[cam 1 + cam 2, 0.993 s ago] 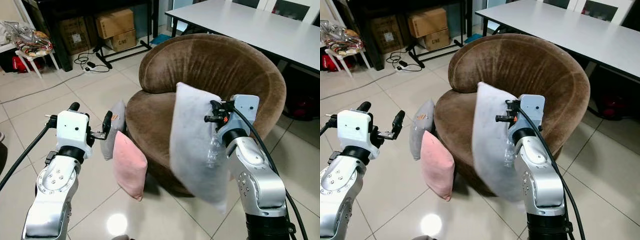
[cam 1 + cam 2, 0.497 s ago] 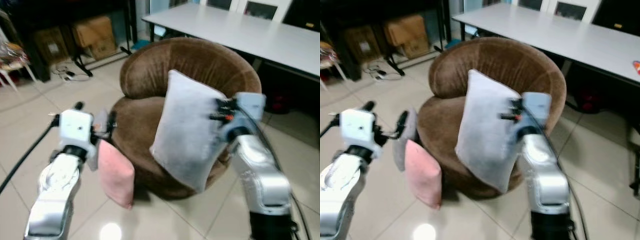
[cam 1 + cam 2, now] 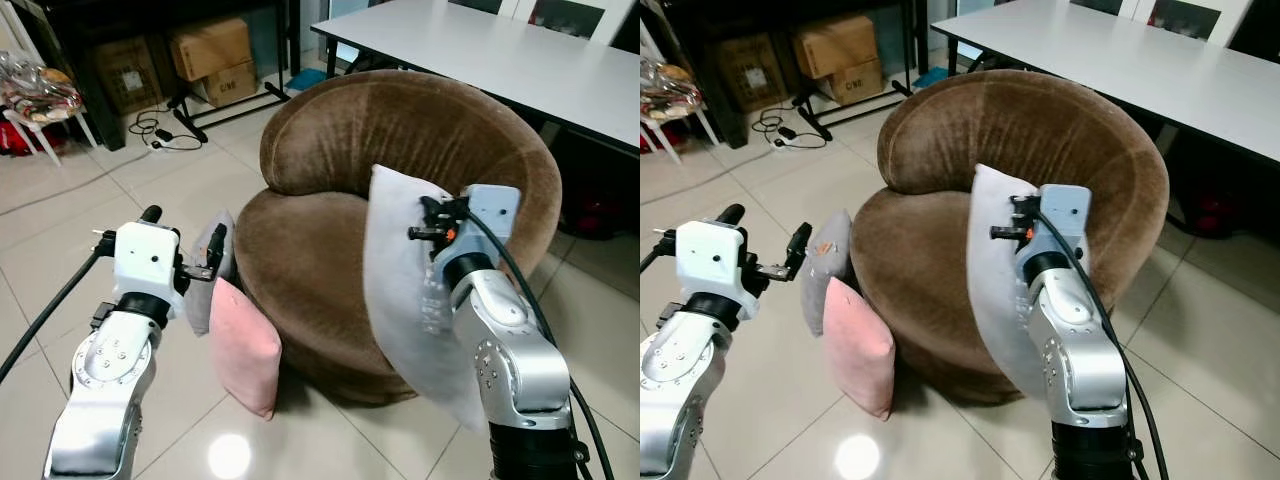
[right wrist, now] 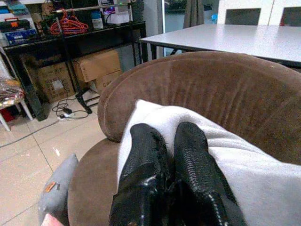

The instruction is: Move the pillow to the sofa from floor

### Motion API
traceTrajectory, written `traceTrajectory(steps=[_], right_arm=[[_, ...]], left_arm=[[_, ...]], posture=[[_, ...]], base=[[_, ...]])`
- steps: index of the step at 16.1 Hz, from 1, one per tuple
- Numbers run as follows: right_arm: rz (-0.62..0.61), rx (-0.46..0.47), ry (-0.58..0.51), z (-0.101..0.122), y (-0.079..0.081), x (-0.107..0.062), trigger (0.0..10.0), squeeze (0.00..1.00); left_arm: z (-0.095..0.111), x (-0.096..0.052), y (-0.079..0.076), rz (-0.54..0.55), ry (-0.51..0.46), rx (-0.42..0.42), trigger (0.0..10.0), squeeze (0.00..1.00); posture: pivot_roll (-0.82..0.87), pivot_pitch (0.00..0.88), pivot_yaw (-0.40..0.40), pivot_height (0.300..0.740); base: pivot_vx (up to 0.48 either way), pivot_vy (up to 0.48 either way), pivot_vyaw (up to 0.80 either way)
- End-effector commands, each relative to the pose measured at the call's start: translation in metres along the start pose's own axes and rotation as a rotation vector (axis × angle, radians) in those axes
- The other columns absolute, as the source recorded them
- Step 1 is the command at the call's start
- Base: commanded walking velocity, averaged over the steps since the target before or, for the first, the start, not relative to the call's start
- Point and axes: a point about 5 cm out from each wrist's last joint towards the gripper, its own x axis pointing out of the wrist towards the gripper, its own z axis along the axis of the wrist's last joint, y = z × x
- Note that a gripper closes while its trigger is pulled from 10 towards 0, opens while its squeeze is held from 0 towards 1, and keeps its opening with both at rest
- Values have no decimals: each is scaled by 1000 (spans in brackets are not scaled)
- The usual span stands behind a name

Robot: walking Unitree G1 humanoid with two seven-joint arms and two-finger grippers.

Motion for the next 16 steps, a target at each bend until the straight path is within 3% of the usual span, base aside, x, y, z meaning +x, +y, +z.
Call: traceTrajectory(steps=[1,5,16], right_arm=[[23,0,-66,13,3,0,10000,0],[30,3,-57,12,4,1,10000,0],[49,-13,-64,12,6,1,10000,0]], left_arm=[[0,0,1,1,2,2,10000,0],[0,0,-1,-4,-1,-1,10000,0],[-3,-3,-3,-8,3,7,10000,0]], posture=[[-8,0,-13,740],[-9,0,-18,740],[-5,0,-28,740]], base=[[360,0,0],[372,0,-331],[373,0,0]])
